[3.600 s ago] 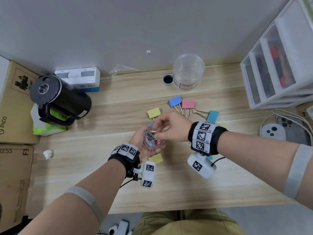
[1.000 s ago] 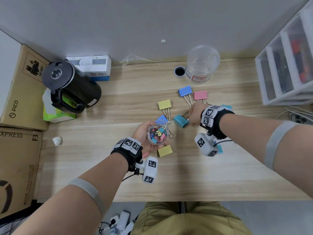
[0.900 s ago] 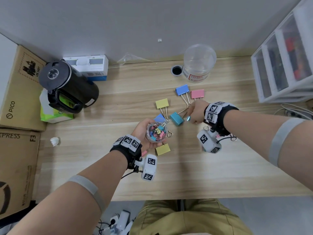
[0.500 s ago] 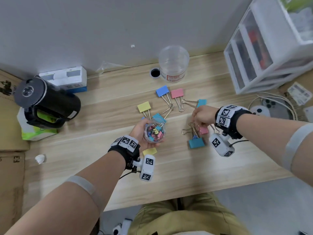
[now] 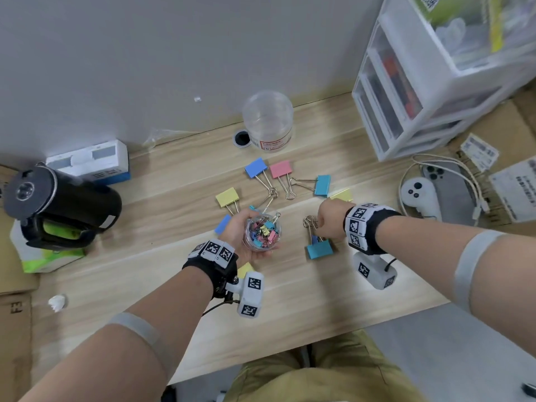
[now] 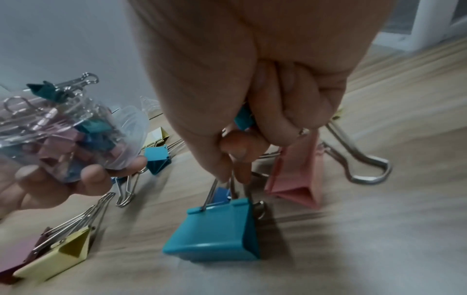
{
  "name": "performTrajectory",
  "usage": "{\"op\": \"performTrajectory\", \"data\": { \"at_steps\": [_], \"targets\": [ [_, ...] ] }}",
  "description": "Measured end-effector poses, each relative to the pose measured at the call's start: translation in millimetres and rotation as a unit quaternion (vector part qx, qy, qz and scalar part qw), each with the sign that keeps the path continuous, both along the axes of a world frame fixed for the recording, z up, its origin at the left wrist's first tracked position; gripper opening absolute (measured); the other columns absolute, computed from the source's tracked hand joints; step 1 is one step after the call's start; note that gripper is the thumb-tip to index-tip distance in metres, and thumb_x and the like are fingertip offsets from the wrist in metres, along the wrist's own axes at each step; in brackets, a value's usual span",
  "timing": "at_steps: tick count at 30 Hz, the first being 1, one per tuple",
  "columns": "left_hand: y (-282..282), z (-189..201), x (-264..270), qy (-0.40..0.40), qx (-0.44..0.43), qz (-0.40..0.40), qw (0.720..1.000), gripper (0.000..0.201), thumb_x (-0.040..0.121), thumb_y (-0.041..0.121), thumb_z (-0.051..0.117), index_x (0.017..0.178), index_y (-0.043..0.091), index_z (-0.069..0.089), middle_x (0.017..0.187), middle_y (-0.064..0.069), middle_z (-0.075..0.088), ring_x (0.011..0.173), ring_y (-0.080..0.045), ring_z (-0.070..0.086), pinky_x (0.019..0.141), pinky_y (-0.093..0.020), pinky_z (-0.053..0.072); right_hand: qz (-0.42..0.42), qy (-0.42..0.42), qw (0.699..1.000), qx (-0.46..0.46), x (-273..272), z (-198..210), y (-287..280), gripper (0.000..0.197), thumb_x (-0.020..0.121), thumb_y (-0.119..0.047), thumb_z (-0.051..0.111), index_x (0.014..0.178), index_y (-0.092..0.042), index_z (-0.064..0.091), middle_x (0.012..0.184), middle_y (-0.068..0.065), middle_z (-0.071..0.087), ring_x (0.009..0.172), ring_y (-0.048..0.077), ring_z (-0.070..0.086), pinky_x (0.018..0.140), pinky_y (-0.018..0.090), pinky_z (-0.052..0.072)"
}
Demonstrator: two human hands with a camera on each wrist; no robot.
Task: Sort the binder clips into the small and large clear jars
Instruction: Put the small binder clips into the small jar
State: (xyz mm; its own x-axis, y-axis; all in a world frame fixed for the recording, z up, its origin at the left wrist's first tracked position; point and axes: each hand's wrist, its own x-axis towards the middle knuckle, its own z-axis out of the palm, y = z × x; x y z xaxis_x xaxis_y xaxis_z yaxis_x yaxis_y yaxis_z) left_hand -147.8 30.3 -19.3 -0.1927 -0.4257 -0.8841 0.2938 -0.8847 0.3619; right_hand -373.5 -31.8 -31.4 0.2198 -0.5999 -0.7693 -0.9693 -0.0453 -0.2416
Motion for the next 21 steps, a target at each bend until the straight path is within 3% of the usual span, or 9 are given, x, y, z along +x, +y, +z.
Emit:
{"op": "performTrajectory", "data": {
  "at_steps": [2, 4, 7, 9, 12, 16, 19, 21],
  "targets": [
    [2, 0, 1, 0.006, -0.001, 0.007, 1.000, 0.039, 0.095, 0.034, 0.045, 0.110, 0.004, 0.064, 0.112, -0.022, 0.065, 0.073, -0.034, 0.071, 0.052, -0.030, 0.054, -0.009, -0.009, 1.000, 0.005, 7, -3, 2, 0.026, 0.081, -0.028, 0.062, 0.075, -0.003, 0.069, 0.062, 0.006, 0.055, 0.059, 0.024, 0.051, 0.058, 0.027, 0.045],
    [4, 0, 5, 0.014, 0.002, 0.015, 1.000, 0.040, 0.095, 0.033, 0.043, 0.111, 0.003, 0.064, 0.109, -0.021, 0.066, 0.072, -0.034, 0.070, 0.051, -0.030, 0.054, -0.016, -0.025, 0.999, 0.013, 12, -3, 4, 0.028, 0.082, -0.030, 0.059, 0.069, -0.006, 0.065, 0.063, 0.007, 0.054, 0.061, 0.024, 0.050, 0.058, 0.028, 0.043],
    [10, -1, 14, 0.021, 0.007, 0.030, 0.999, 0.042, 0.097, 0.035, 0.044, 0.112, 0.002, 0.065, 0.101, -0.019, 0.069, 0.071, -0.033, 0.070, 0.050, -0.030, 0.054, -0.004, -0.054, 0.998, 0.020, 16, -7, 2, 0.026, 0.072, -0.027, 0.059, 0.080, -0.005, 0.071, 0.074, 0.013, 0.069, 0.065, 0.022, 0.056, 0.062, 0.037, 0.055],
    [14, -3, 21, 0.021, 0.008, 0.039, 0.999, 0.042, 0.096, 0.036, 0.047, 0.114, 0.003, 0.066, 0.099, -0.017, 0.070, 0.072, -0.033, 0.070, 0.051, -0.030, 0.054, 0.049, -0.048, 0.997, 0.018, 16, -5, -1, 0.019, 0.074, -0.020, 0.061, 0.085, -0.013, 0.075, 0.082, 0.005, 0.073, 0.074, 0.019, 0.064, 0.069, 0.035, 0.058],
    [20, -6, 29, 0.015, 0.010, 0.051, 0.999, 0.048, 0.092, 0.037, 0.050, 0.122, 0.003, 0.064, 0.102, -0.017, 0.069, 0.074, -0.033, 0.070, 0.053, -0.030, 0.055, 0.126, -0.024, 0.992, 0.002, 15, -3, -2, 0.020, 0.077, -0.011, 0.061, 0.087, -0.025, 0.072, 0.088, -0.010, 0.069, 0.082, 0.014, 0.065, 0.069, 0.024, 0.055],
    [30, -7, 40, 0.021, 0.009, 0.083, 0.996, 0.040, 0.091, 0.033, 0.048, 0.112, 0.004, 0.066, 0.101, -0.018, 0.069, 0.072, -0.033, 0.070, 0.050, -0.029, 0.054, 0.157, 0.001, 0.988, -0.007, 17, -13, 3, 0.023, 0.073, -0.011, 0.063, 0.083, -0.030, 0.069, 0.086, -0.015, 0.068, 0.082, 0.012, 0.067, 0.073, 0.026, 0.058],
    [35, -6, 46, 0.017, 0.008, 0.100, 0.995, 0.035, 0.092, 0.032, 0.047, 0.102, 0.005, 0.067, 0.104, -0.020, 0.068, 0.073, -0.035, 0.070, 0.049, -0.028, 0.053, 0.166, -0.022, 0.986, -0.024, 18, -14, 5, 0.021, 0.075, -0.013, 0.061, 0.082, -0.032, 0.067, 0.082, -0.017, 0.063, 0.081, 0.012, 0.064, 0.067, 0.021, 0.051],
    [38, -8, 51, 0.015, 0.005, 0.111, 0.994, 0.037, 0.091, 0.033, 0.046, 0.107, 0.004, 0.066, 0.111, -0.023, 0.067, 0.075, -0.036, 0.070, 0.050, -0.028, 0.053, 0.178, -0.038, 0.983, -0.017, 20, -12, 6, 0.023, 0.075, -0.011, 0.061, 0.085, -0.031, 0.067, 0.081, -0.019, 0.060, 0.082, 0.011, 0.062, 0.065, 0.021, 0.048]
  ]
}}
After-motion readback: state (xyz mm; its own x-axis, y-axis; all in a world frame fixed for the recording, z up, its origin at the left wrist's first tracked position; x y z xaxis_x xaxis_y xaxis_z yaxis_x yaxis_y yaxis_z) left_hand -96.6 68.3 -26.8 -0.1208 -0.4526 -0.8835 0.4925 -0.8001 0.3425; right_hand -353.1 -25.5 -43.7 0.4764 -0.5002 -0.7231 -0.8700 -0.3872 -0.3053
